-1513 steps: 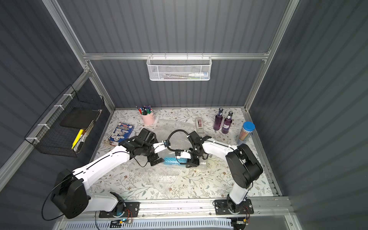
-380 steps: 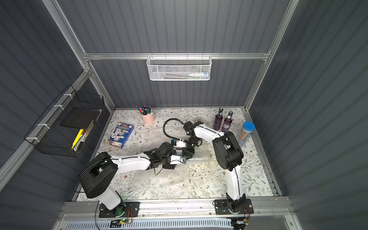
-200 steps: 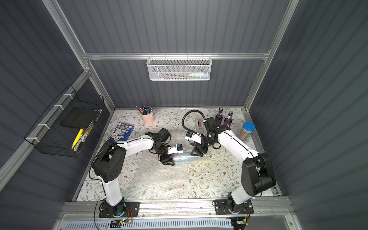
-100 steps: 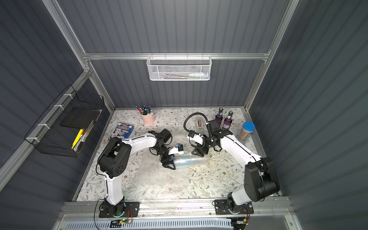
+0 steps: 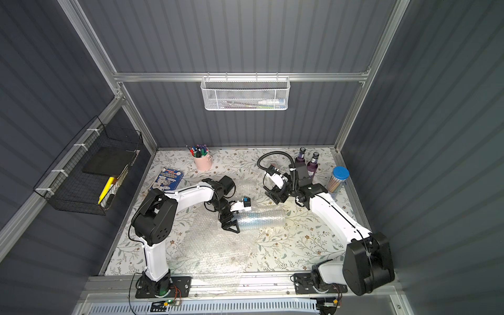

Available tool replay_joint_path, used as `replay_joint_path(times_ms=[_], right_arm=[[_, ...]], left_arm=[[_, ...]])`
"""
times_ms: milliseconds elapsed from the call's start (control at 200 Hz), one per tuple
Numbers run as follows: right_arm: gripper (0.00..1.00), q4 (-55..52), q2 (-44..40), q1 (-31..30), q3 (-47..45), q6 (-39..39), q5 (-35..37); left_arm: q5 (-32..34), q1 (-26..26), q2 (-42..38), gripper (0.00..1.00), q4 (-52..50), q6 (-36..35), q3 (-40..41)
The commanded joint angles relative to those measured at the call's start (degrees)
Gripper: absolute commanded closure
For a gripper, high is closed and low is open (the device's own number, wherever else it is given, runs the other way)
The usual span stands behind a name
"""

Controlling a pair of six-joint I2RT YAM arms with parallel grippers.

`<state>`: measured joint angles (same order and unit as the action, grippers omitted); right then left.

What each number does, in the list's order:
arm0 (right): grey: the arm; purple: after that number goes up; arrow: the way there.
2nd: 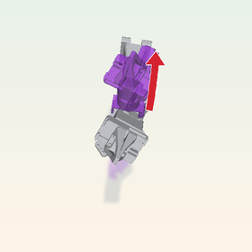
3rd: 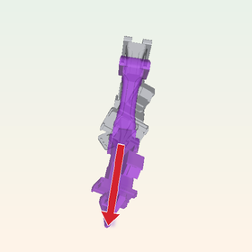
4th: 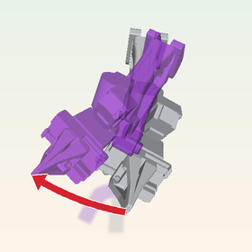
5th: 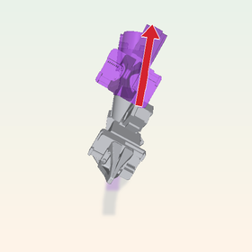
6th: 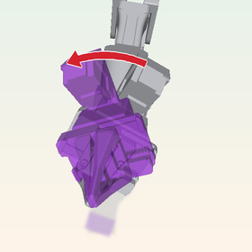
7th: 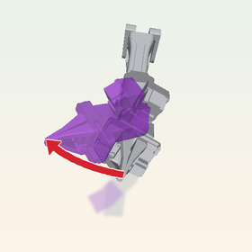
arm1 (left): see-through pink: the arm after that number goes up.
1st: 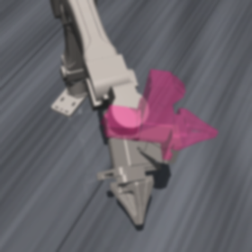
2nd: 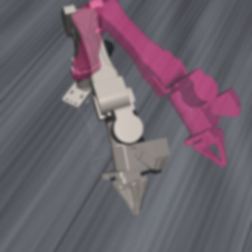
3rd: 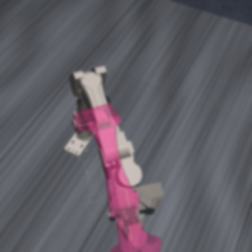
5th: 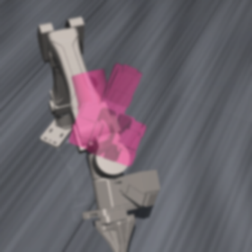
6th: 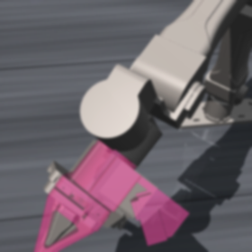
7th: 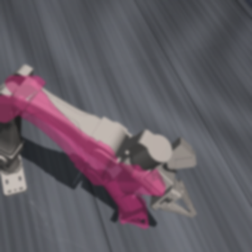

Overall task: Wrap wine bottles in bubble wrap
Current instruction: Wrap the bubble wrap at the center of the board, then move the Tape Cutter to the center of the board.

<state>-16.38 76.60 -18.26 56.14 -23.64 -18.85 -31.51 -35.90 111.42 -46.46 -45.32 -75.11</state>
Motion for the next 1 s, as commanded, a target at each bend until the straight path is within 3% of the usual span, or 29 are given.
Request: replay_joint_path(times_ms=[0,290,430,495,760,996], right_arm=[[0.15,4.63,0.73,0.22,0.13,11.50,6.37],[0.17,5.95,8.07,1.18,3.22,28.06,10.75],[0.16,4.79,14.12,1.68,7.37,33.10,15.42],[0.16,3.80,17.86,2.13,10.14,35.31,16.80],[0.17,1.63,32.39,3.67,22.50,36.42,17.99],[0.23,-1.64,42.58,3.76,32.54,37.00,16.84]], left_arm=[[1.52,0.40,-2.38,0.01,-2.26,0.79,-1.88],[4.73,0.48,-4.51,0.00,-6.79,4.30,-8.66],[4.71,0.48,-6.31,0.00,-6.70,10.98,-12.74],[8.61,0.56,-7.94,0.01,-4.27,17.06,-13.48],[9.21,1.71,-16.37,0.01,10.77,37.97,-6.01],[6.45,1.71,-20.77,0.00,20.84,47.80,1.73]])
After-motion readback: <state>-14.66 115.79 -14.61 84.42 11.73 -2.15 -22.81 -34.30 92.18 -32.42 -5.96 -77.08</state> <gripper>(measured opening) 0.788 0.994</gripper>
